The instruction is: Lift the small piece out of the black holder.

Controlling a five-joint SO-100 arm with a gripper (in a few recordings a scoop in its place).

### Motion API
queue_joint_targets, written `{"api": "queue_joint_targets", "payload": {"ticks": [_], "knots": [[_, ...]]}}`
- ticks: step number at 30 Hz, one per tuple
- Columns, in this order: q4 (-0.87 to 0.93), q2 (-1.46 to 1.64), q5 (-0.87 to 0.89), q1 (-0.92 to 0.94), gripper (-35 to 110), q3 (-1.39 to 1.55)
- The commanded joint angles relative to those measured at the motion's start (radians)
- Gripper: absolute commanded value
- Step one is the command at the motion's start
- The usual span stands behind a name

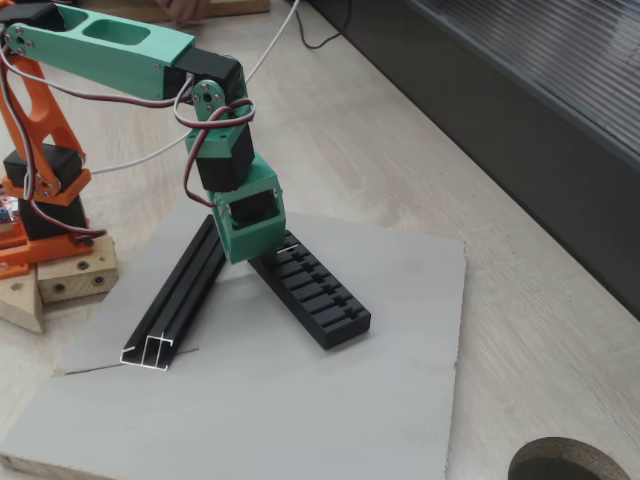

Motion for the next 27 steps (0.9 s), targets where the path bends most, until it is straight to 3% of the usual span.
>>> {"api": "queue_joint_targets", "payload": {"ticks": [1, 6, 27], "knots": [[0.005, 0.006, 0.025, 0.012, 8, 0.003], [-0.002, 0.015, 0.025, 0.084, 5, 0.003], [-0.002, 0.132, 0.025, 0.087, 5, -0.012]]}}
